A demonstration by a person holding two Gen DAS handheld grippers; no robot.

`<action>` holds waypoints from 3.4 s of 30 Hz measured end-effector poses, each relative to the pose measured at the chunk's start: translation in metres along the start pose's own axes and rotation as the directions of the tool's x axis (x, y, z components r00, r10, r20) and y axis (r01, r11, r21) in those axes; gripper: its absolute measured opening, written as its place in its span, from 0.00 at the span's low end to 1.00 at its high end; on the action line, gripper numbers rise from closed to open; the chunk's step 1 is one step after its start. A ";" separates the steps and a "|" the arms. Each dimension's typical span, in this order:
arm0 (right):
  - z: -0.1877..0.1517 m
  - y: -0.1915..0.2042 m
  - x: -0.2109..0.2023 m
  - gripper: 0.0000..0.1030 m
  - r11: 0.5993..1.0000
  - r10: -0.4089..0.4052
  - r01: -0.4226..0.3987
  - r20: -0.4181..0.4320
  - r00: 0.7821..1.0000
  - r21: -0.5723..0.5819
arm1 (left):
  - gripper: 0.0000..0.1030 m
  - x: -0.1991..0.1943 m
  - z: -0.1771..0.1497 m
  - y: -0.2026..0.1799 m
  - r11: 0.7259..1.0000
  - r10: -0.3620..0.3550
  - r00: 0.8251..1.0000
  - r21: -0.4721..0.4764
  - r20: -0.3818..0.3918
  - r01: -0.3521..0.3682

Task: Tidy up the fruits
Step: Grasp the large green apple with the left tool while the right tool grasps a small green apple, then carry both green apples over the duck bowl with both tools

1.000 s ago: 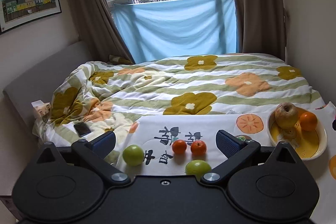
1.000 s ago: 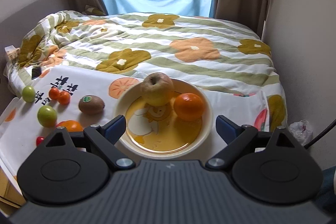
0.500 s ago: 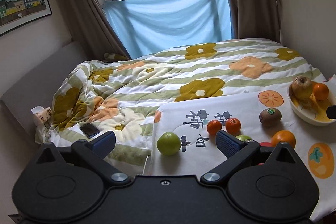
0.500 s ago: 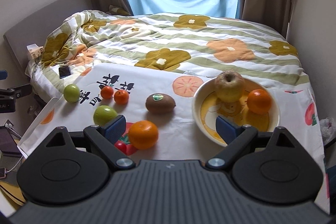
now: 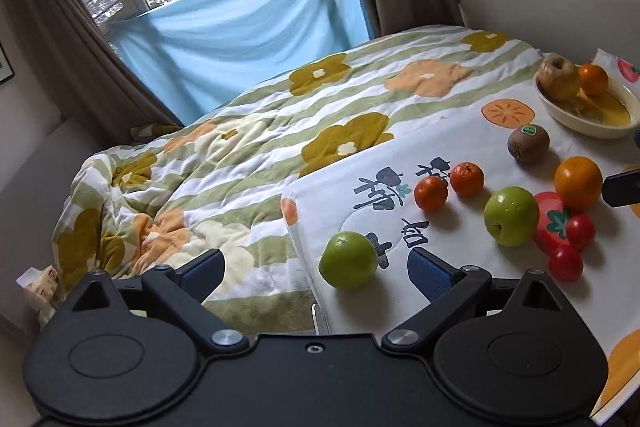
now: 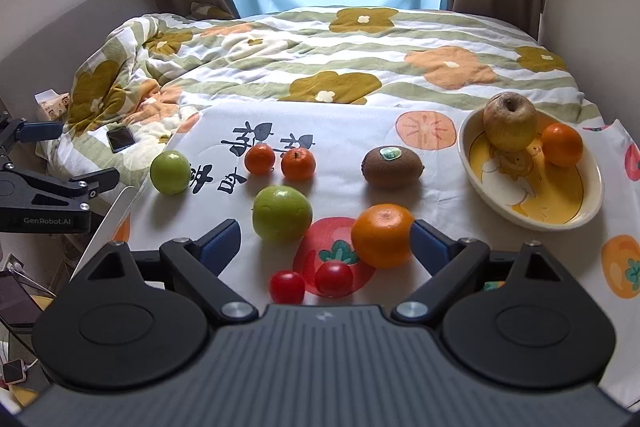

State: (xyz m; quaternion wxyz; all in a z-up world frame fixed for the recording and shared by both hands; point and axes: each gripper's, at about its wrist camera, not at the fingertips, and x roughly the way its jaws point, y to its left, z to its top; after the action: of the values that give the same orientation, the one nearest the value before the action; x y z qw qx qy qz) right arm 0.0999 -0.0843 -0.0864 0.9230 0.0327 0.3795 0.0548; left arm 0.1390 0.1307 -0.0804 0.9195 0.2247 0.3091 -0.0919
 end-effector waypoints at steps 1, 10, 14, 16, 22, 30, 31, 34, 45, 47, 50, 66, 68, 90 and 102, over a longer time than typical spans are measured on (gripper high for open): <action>-0.001 0.004 0.003 1.00 1.000 -0.003 0.003 -0.005 1.000 0.000 | 0.97 0.005 -0.001 0.001 1.000 -0.011 1.000 0.013 0.001 0.011; -0.005 0.036 0.038 1.00 0.999 -0.042 0.042 -0.028 0.999 -0.007 | 0.94 0.052 -0.007 0.005 0.990 -0.108 0.994 0.097 0.001 0.107; -0.002 0.042 0.055 1.00 0.998 -0.057 0.057 -0.040 0.998 0.007 | 0.90 0.073 -0.010 0.006 0.983 -0.145 0.989 0.109 -0.023 0.146; 0.000 0.043 0.062 1.00 0.998 -0.061 0.062 -0.047 0.997 0.019 | 0.87 0.083 -0.011 0.006 0.979 -0.165 0.986 0.117 -0.035 0.168; 0.002 0.048 0.084 0.98 0.997 -0.070 0.072 -0.074 0.995 0.025 | 0.77 0.105 -0.015 0.005 0.967 -0.209 0.975 0.136 -0.070 0.217; 0.005 0.050 0.104 0.90 0.995 -0.093 0.096 -0.105 0.990 0.023 | 0.56 0.112 -0.021 0.005 0.954 -0.243 0.965 0.159 -0.095 0.256; 0.005 0.050 0.105 0.90 0.995 -0.093 0.096 -0.106 0.990 0.023 | 0.56 0.112 -0.022 0.004 0.953 -0.242 0.966 0.167 -0.091 0.254; 0.006 0.049 0.109 0.88 0.995 -0.096 0.099 -0.111 0.989 0.022 | 0.56 0.111 -0.023 0.003 0.953 -0.242 0.966 0.165 -0.088 0.254; 0.006 0.040 0.118 0.71 0.995 -0.079 0.086 -0.124 0.989 0.056 | 0.55 0.105 -0.024 0.002 0.954 -0.257 0.961 0.130 -0.101 0.269; 0.006 0.039 0.119 0.68 0.995 -0.075 0.081 -0.122 0.990 0.050 | 0.55 0.102 -0.024 0.001 0.955 -0.260 0.960 0.122 -0.104 0.271; 0.007 0.037 0.117 0.68 0.996 -0.063 0.070 -0.118 0.991 0.058 | 0.55 0.097 -0.025 0.000 0.956 -0.259 0.960 0.112 -0.104 0.270; 0.020 0.023 0.067 0.67 0.999 0.004 -0.003 -0.045 0.999 0.035 | 0.55 0.033 -0.007 0.012 0.993 -0.115 0.992 -0.013 -0.044 0.115; 0.023 0.017 0.058 0.67 1.000 0.011 -0.010 -0.036 0.999 0.020 | 0.55 0.023 -0.007 0.012 0.996 -0.085 0.995 -0.034 -0.045 0.083; 0.034 -0.110 -0.019 0.67 0.997 0.054 -0.054 0.005 0.999 -0.057 | 0.55 -0.059 0.039 -0.075 0.981 0.086 0.994 -0.168 -0.069 -0.096; 0.043 -0.213 -0.017 0.67 0.999 0.011 -0.011 0.005 1.000 -0.049 | 0.55 -0.024 0.102 -0.171 0.992 -0.004 1.000 -0.124 -0.016 0.002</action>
State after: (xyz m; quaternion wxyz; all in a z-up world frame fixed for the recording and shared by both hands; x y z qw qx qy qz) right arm 0.1347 -0.2984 -0.0656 0.9241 0.0124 0.3755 0.0692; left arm 0.1206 -0.0671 -0.0545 0.9290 0.1675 0.3221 -0.0722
